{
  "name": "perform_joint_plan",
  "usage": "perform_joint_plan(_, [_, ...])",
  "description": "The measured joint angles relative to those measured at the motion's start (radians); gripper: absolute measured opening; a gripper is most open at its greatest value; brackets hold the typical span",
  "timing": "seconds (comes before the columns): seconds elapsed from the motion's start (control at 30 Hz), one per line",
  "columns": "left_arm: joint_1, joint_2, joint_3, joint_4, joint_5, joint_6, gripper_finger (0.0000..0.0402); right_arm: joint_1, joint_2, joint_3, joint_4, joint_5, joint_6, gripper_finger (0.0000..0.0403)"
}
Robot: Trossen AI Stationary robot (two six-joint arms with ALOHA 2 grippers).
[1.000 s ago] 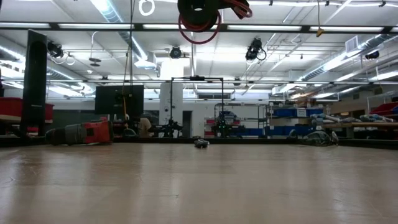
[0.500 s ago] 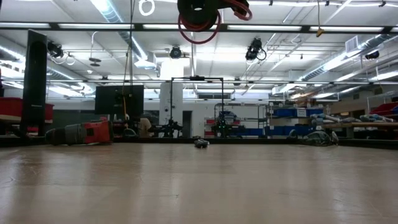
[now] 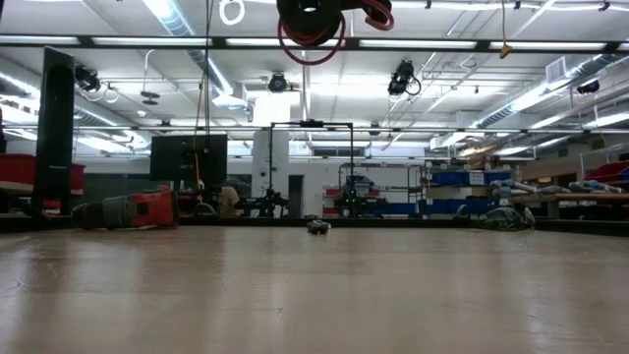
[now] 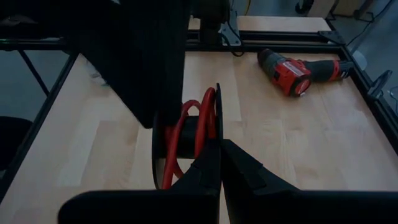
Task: Coil cords
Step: Coil the red wire onto the black spool
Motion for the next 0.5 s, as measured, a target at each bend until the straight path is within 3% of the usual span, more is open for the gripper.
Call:
perform_joint_plan(0.23, [0.0, 0.0, 0.0, -0.013, -0.012, -0.005, 0.0008, 0.002, 0.0, 0.0, 0.014, 0.015, -0.012, 0.0])
perform_joint_plan(0.5, [-0.002, -0.002, 0.001, -0.018, -0.023, -0.056, 0.0002, 0.026, 0.001, 0.0, 0.061, 0.06, -0.072, 0.001])
